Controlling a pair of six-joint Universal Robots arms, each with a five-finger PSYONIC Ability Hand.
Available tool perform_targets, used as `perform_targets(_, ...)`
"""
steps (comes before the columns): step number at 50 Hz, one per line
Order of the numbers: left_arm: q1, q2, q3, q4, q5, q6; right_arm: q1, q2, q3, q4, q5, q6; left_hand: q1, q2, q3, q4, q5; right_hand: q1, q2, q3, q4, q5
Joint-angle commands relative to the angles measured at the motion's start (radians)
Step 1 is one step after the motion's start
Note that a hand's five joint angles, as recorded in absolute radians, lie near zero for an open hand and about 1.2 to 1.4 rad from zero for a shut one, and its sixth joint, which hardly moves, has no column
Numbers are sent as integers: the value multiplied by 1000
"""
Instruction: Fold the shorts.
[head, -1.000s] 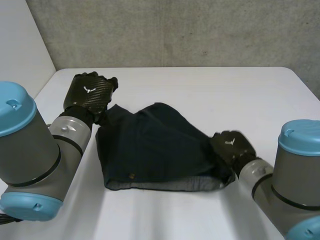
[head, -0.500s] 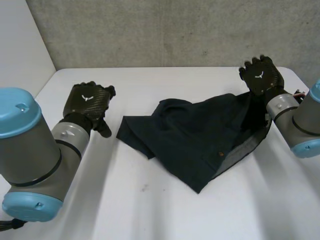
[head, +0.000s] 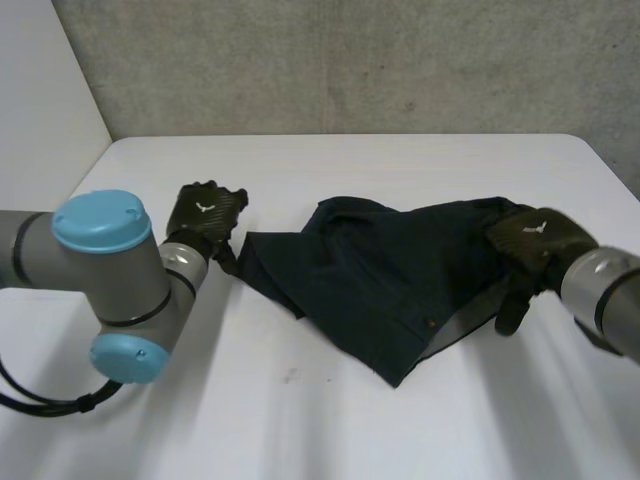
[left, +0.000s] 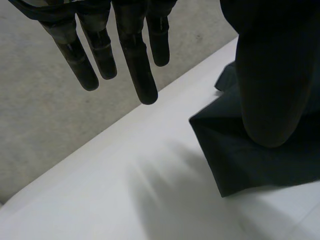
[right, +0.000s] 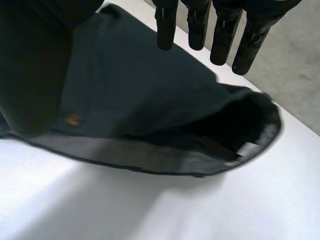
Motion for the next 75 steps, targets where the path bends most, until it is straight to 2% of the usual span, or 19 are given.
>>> perform_targets(1, 19, -128, 114, -1, 56, 42, 111, -66, 108, -47, -21, 22, 11, -466, 31, 41, 52, -27, -47, -34, -57, -69)
perform_targets(6, 26, -191, 168, -1, 77, 68, 173, -43, 168, -178, -21, 134, 11, -466, 32, 42, 52, -27, -47, -34, -57, -69)
perform_targets(10, 26, -234, 205, -2, 150, 70, 193, 58, 194, -274, -20, 223, 22, -455, 43, 53, 64, -27, -47, -34, -57, -69)
perform_targets(13, 26, -257, 221, -2, 180, 70, 205, 118, 191, -298, -21, 261, 81, -396, 102, 112, 123, -27, -47, -34, -57, -69)
perform_targets(18, 26, -272, 240, -2, 178, 68, 208, 176, 182, -341, -20, 269, 277, -200, 298, 308, 319, -27, -47, -34, -57, -69)
perform_targets(21, 26, -272, 240, -2, 180, 68, 208, 221, 180, -390, -18, 268, 576, 99, 597, 607, 618, 276, 255, 269, 246, 234)
perform_targets(22, 26, -271, 240, -2, 180, 68, 207, 227, 179, -413, -18, 265, 676, 199, 697, 707, 718, 585, 565, 578, 555, 543)
perform_targets(23, 26, -268, 240, -2, 180, 68, 207, 227, 176, -422, -16, 265, 840, 363, 861, 871, 882, 760, 739, 753, 729, 718)
perform_targets(25, 26, -263, 235, -4, 180, 66, 204, 224, 170, -436, -16, 260, 967, 490, 988, 998, 1009, 1136, 1115, 1128, 1105, 1093)
perform_targets(30, 14, -253, 222, -13, 177, 73, 191, 174, 121, -430, -16, 242, 1023, 546, 1044, 1054, 1065, 1195, 1174, 1188, 1165, 1153)
perform_targets(34, 17, -150, 171, -19, 177, 71, 170, 86, 105, -421, -24, 217, 1023, 546, 1044, 1054, 1065, 1195, 1174, 1188, 1165, 1153)
perform_targets(41, 8, 175, 36, -94, 161, 63, 67, -57, 55, -358, -29, 111, 1023, 546, 1044, 1054, 1065, 1195, 1174, 1188, 1165, 1153)
perform_targets(46, -50, 434, -15, -318, 160, 63, 47, -141, -60, -239, -38, 51, 1023, 546, 1044, 1054, 1065, 1195, 1174, 1188, 1165, 1153)
perform_targets(50, -101, 546, -12, -462, 161, 63, 46, -140, -161, -116, -58, 41, 1023, 546, 1044, 1054, 1065, 1195, 1174, 1188, 1165, 1153)
perform_targets(54, -110, 583, -10, -539, 151, 62, 41, -124, -246, -50, -96, 42, 1023, 546, 1044, 1054, 1065, 1195, 1174, 1188, 1165, 1153)
perform_targets(61, -112, 524, 19, -525, 137, 65, 44, 82, -393, 11, -115, 30, 1023, 546, 1044, 1054, 1065, 1195, 1174, 1188, 1165, 1153)
perform_targets(67, -110, 285, 105, -461, 86, 74, 44, 305, -508, 42, -104, 22, 1023, 546, 1044, 1054, 1065, 1195, 1174, 1188, 1165, 1153)
perform_targets(69, -110, 223, 125, -438, 80, 76, 44, 394, -553, 65, -76, 7, 1023, 546, 1044, 1054, 1065, 1195, 1174, 1188, 1165, 1153)
perform_targets(75, -102, 42, 174, -403, 75, 117, 49, 521, -597, 102, 13, -58, 1023, 546, 1044, 1054, 1065, 1195, 1174, 1188, 1165, 1153)
